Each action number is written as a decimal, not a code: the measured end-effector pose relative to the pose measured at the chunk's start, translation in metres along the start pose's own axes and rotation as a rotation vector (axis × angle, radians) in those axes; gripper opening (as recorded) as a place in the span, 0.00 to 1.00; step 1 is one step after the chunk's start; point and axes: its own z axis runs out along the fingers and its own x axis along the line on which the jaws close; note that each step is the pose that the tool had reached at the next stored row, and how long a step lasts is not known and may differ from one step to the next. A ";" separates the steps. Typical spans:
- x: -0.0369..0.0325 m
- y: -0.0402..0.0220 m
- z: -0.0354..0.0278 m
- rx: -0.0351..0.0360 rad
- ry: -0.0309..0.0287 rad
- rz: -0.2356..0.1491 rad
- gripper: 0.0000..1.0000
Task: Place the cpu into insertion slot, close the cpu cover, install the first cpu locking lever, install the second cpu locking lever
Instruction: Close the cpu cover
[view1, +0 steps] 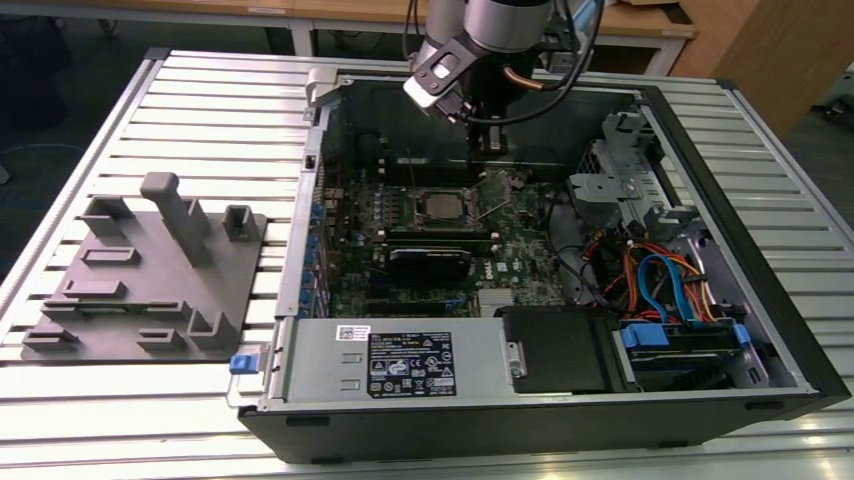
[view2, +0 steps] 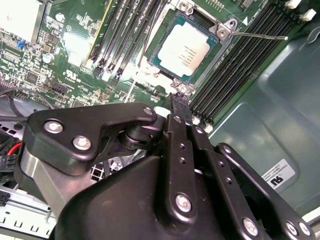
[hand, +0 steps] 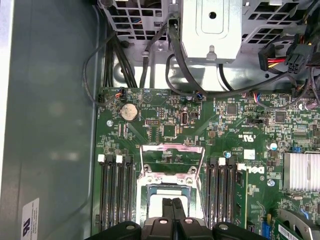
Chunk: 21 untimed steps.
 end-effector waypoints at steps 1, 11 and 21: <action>0.0000 0.0002 0.0000 0.0000 0.0000 0.000 0.10; 0.0000 0.0028 0.0001 -0.0001 0.0001 0.000 0.10; -0.0001 0.0049 0.0001 0.0000 0.0000 0.000 0.10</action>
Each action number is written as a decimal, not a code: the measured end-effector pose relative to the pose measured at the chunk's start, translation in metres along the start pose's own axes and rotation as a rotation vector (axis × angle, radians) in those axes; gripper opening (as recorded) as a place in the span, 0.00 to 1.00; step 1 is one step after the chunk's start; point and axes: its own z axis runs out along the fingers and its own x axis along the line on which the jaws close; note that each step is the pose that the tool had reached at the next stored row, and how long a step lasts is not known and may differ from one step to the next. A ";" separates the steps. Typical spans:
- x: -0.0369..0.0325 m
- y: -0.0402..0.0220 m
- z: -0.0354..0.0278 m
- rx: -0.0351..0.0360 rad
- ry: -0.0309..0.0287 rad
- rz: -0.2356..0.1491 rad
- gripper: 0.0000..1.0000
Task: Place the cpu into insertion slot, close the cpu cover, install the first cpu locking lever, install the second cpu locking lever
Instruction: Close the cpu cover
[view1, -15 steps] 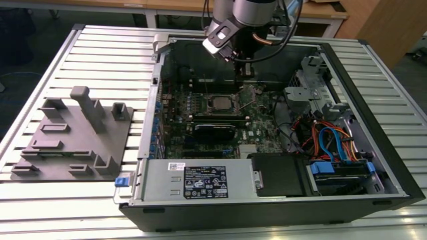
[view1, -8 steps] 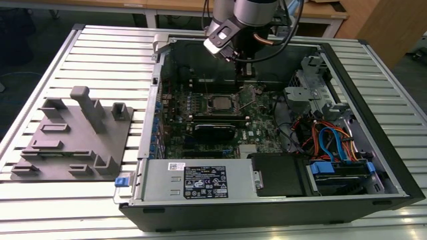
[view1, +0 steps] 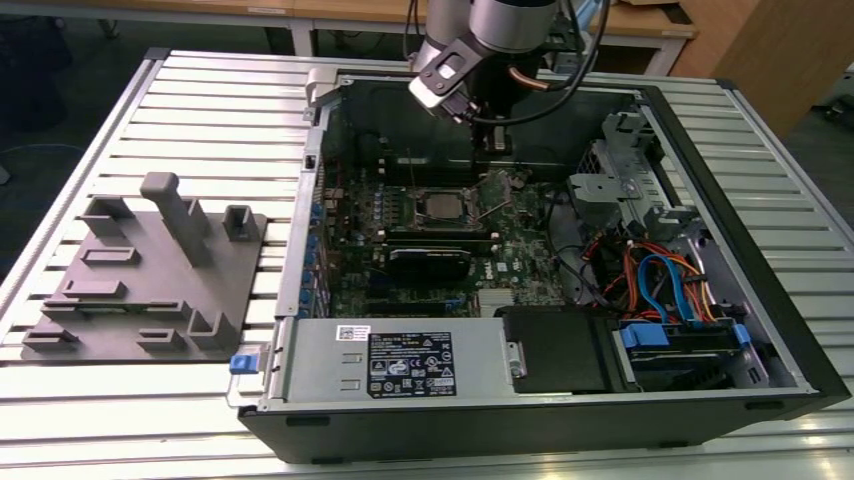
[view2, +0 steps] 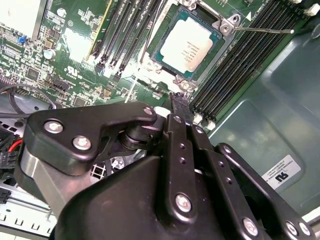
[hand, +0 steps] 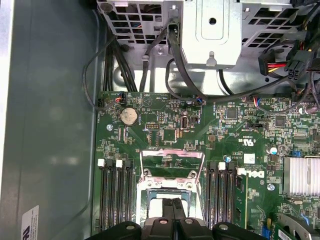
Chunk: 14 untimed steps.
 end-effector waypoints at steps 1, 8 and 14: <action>0.0000 0.0002 0.0000 0.0000 0.0000 0.000 0.10; 0.0000 0.0026 0.0001 0.0000 0.0000 0.000 0.10; -0.0001 0.0051 0.0001 0.0000 0.0000 0.000 0.10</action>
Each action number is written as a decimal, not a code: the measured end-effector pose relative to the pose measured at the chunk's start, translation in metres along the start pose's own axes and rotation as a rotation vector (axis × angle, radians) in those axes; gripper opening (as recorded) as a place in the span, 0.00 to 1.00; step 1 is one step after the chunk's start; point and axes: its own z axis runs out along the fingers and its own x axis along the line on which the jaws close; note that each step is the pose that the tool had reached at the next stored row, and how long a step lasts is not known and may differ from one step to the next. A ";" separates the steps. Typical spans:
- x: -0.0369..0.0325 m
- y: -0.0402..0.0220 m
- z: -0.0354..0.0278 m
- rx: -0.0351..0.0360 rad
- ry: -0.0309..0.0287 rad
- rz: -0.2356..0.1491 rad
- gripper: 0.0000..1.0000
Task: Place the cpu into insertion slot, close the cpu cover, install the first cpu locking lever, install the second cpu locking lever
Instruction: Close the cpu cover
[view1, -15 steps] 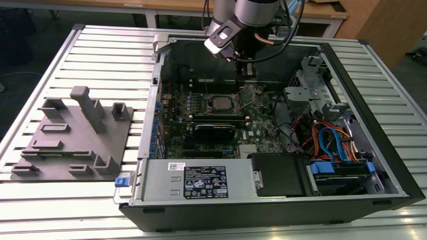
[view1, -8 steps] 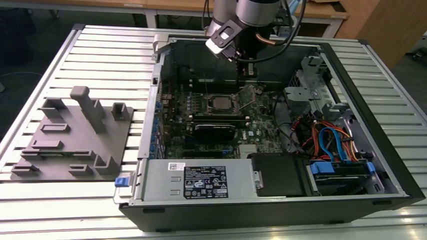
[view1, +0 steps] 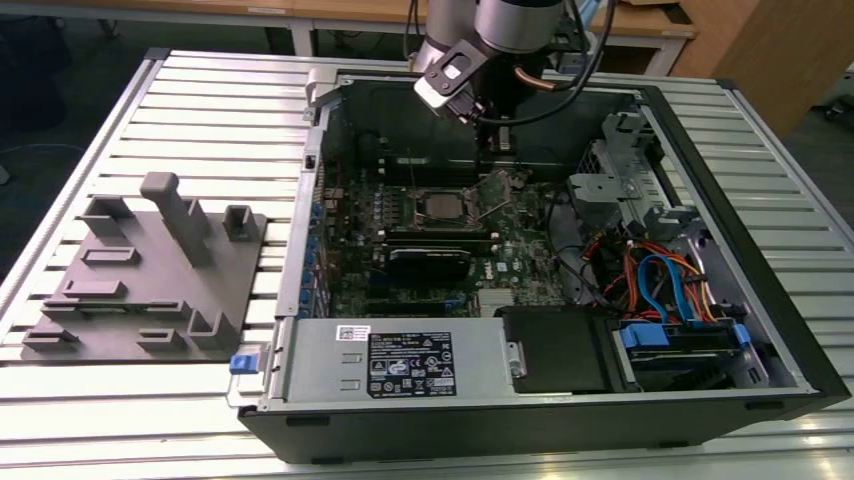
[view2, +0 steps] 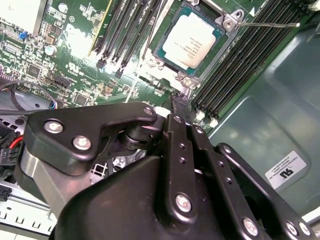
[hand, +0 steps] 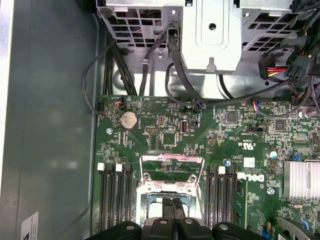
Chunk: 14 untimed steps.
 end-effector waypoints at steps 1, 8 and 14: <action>0.0000 0.0006 0.0000 0.0000 0.0000 0.000 0.10; -0.0001 0.0046 0.0001 0.0000 0.0000 0.000 0.10; -0.0001 0.0073 0.0002 0.0000 0.0000 0.000 0.10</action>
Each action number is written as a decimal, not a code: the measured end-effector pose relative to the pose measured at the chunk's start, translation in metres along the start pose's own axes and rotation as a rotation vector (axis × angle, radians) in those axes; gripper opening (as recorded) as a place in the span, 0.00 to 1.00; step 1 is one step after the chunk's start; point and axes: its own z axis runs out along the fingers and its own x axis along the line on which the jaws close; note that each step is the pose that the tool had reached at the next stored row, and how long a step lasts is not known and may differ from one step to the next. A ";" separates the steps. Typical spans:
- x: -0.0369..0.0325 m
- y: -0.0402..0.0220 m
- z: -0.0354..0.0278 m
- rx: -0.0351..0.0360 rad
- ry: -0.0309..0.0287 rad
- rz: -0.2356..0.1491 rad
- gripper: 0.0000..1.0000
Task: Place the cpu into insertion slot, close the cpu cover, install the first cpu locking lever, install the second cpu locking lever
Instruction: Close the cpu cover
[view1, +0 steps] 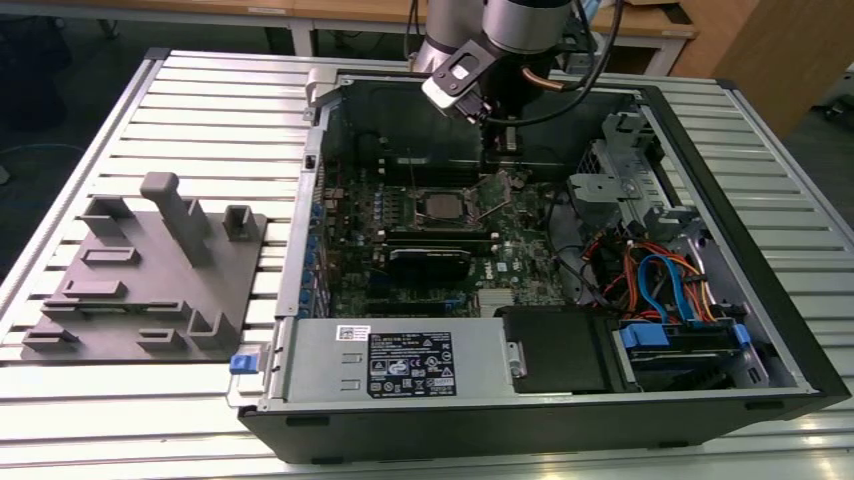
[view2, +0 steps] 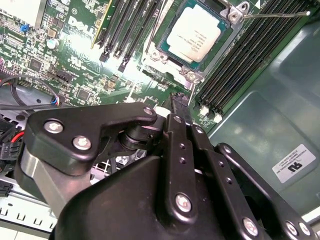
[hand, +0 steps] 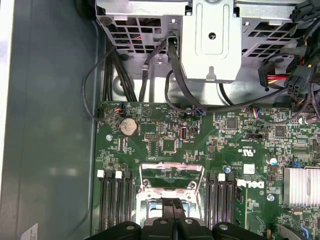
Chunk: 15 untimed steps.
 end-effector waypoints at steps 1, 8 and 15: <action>0.0000 0.0002 0.0000 0.0000 0.0000 0.000 0.10; 0.0000 0.0006 0.0000 0.0000 -0.0001 0.000 0.10; 0.0000 0.0018 0.0000 0.0000 0.0000 0.000 0.10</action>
